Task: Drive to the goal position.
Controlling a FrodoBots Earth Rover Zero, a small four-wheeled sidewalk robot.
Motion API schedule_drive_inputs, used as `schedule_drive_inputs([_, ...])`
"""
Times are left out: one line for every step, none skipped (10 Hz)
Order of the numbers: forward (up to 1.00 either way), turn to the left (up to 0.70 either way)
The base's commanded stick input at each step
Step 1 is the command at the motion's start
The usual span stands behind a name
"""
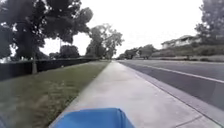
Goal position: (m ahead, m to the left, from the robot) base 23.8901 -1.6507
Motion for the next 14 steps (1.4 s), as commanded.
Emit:
schedule_drive_inputs([1.0, 0.0])
schedule_drive_inputs([1.0, 0.0])
schedule_drive_inputs([1.0, 0.0])
schedule_drive_inputs([1.0, 0.0])
schedule_drive_inputs([1.0, 0.0])
schedule_drive_inputs([1.0, 0.0])
schedule_drive_inputs([1.0, 0.0])
schedule_drive_inputs([1.0, 0.0])
schedule_drive_inputs([1.0, 0.0])
schedule_drive_inputs([1.0, 0.0])
schedule_drive_inputs([1.0, 0.0])
schedule_drive_inputs([1.0, 0.0])
schedule_drive_inputs([1.0, 0.11])
schedule_drive_inputs([1.0, 0.27])
